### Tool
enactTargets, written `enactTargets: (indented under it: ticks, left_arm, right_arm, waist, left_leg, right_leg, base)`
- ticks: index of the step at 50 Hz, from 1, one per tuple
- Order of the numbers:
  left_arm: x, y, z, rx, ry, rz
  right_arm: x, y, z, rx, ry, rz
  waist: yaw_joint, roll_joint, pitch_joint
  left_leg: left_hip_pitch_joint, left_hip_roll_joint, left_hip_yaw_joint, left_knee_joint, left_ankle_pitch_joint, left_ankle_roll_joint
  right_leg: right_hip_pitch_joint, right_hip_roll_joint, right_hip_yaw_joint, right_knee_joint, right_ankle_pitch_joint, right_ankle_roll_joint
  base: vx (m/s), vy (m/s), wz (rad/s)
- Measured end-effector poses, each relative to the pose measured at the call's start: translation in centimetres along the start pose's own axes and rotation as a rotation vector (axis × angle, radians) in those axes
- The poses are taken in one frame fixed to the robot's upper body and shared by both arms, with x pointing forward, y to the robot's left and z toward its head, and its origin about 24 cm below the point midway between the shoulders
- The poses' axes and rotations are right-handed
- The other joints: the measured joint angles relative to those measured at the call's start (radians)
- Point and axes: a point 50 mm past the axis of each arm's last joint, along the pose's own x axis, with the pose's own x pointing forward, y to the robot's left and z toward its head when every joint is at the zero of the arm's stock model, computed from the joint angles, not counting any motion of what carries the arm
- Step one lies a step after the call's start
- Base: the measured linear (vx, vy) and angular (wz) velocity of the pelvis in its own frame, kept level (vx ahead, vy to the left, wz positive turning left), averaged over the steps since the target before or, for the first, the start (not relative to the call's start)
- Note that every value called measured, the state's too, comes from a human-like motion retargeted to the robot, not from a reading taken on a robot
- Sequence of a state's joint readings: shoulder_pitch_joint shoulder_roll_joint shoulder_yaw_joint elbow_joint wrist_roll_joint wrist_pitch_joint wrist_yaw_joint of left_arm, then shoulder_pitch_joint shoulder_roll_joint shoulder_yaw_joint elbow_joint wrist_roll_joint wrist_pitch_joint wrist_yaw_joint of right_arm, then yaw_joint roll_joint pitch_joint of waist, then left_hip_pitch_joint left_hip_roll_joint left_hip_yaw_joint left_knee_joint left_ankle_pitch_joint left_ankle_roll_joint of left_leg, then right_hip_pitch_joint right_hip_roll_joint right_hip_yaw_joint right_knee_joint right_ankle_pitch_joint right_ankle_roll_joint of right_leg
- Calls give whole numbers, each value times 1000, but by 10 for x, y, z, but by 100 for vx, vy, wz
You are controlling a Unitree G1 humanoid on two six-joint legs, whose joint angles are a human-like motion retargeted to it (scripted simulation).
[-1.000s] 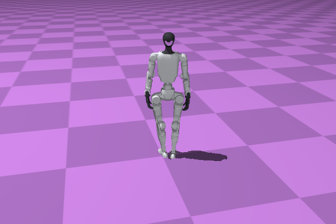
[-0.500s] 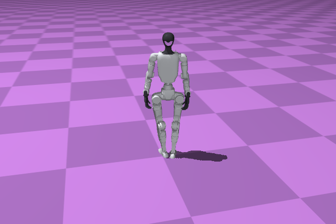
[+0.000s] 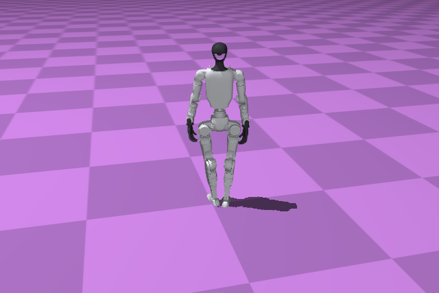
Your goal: In place motions
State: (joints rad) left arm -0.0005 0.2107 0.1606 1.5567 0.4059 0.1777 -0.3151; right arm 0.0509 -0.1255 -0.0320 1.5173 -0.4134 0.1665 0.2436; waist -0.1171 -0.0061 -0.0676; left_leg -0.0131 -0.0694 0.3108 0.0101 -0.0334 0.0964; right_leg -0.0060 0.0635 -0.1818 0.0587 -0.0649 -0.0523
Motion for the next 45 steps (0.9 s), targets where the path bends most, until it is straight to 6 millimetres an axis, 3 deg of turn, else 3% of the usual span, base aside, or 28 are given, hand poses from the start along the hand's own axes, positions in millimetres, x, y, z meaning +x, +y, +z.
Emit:
enactTargets:
  ticks: [20, 26, 32, 35, 39, 45]
  left_arm:
    - [3, -6, -8, -85, -9, -23]
    - [5, -4, -23, -181, -35, 8]
    - [6, 1, -41, -207, -43, 55]
    - [8, -2, -48, -209, -42, 62]
    - [10, -11, -46, -212, -30, 8]
    - [9, -15, -20, -295, -112, -52]
  right_arm:
    - [0, 2, 4, -8, -11, 6]
    - [-3, -4, 14, -17, -39, -10]
    - [-10, -18, 34, -34, -94, -36]
    - [-12, -23, 42, -46, -122, -57]
    - [-12, -25, 38, -26, -135, -71]
    - [-6, -18, 18, 31, -106, -45]
  waist:
    - [-17, 7, 3]
    - [-14, 17, 31]
    - [47, 30, 98]
    - [77, 34, 135]
    - [122, 27, 161]
    - [186, -2, 165]
  left_leg:
    - [-4, 2, 11, -1, 0, 1]
    - [-7, 8, 31, 15, -9, -2]
    - [-41, 17, 55, 63, -2, 6]
    - [-70, 7, 11, 83, -6, 14]
    - [-102, 8, 27, 96, -44, 18]
    - [-123, 53, 266, 87, -110, -2]
  right_leg:
    - [-7, 2, 3, -1, 9, -3]
    - [-13, -5, 2, 12, 13, 2]
    - [-48, -27, -14, 86, -10, -12]
    - [-61, -46, -68, 138, -49, -31]
    - [-55, -102, -199, 174, -106, -24]
    - [12, -196, -535, 159, -178, 41]
  base:
    - [0, 0, 0]
    - [-2, 1, -12]
    - [-12, 5, -20]
    - [-11, 9, 89]
    - [-7, 13, 233]
    - [-2, 15, 382]
